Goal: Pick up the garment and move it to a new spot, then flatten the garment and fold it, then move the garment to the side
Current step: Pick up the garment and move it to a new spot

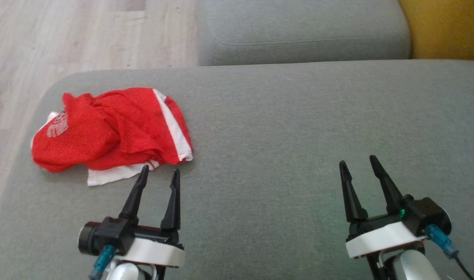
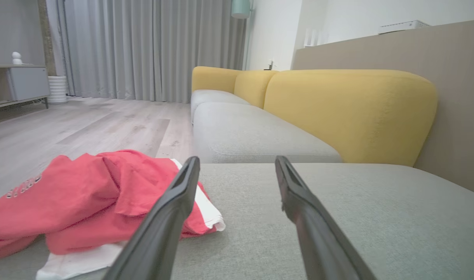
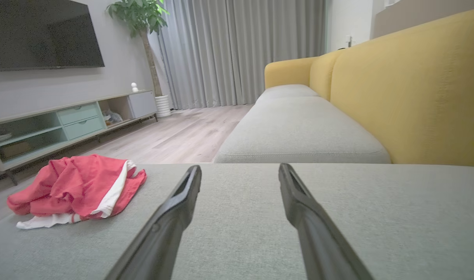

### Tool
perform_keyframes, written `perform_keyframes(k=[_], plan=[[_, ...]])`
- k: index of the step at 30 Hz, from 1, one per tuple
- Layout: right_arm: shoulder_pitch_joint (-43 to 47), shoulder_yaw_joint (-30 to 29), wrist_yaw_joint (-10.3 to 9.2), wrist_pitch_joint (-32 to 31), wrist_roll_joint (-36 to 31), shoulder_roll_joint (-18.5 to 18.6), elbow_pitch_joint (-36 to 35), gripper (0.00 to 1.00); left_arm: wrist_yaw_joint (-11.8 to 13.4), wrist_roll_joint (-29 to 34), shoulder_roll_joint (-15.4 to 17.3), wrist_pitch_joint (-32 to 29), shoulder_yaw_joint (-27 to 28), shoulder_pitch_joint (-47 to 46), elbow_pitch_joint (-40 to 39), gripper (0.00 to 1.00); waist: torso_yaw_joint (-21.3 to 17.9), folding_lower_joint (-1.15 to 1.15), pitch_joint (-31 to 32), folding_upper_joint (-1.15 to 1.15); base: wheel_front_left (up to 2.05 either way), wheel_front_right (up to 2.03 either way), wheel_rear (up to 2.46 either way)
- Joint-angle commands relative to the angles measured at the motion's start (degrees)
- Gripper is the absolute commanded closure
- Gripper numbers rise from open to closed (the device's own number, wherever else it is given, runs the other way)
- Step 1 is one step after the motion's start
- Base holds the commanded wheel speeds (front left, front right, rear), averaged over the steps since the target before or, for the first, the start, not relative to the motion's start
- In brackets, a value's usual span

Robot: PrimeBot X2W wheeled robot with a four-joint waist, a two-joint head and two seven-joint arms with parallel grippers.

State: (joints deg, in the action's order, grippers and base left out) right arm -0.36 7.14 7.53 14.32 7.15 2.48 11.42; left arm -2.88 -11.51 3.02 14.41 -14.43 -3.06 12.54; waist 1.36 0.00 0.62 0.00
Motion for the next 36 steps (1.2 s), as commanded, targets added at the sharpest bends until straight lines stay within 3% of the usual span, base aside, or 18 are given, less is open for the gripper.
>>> perform_keyframes(k=[1, 11, 25, 36], plan=[[-0.99, 1.99, -0.04, 0.68, 0.33, 0.4, -1.88, 0.0, 0.03, 0.5, -0.08, 0.59, 2.85, -1.12, -1.54, 0.0, 1.9, 0.0, 0.18, 0.0, 0.0, 0.0, 0.0], [-0.25, 6.53, -0.04, 0.68, 1.42, 0.4, -1.49, 0.0, 0.48, 0.24, -0.12, 0.59, 6.96, -0.36, -0.65, 0.0, 10.27, 0.0, 1.83, 0.0, 0.0, 0.0, 0.0], [-0.62, 13.94, -0.04, 0.68, 2.83, 0.4, -0.34, 0.0, 0.63, 0.89, -0.13, 0.59, 7.88, 1.39, -0.51, 0.0, 19.19, 0.0, 3.61, 0.0, 0.0, 0.0, 0.0], [-0.32, 14.25, -0.04, 0.68, 3.94, 0.4, -0.04, 0.0, 0.15, 1.42, -0.13, 0.59, 7.21, 2.12, -0.72, 0.0, 24.53, 0.0, 3.99, 0.0, 0.0, 0.0, 0.0]])
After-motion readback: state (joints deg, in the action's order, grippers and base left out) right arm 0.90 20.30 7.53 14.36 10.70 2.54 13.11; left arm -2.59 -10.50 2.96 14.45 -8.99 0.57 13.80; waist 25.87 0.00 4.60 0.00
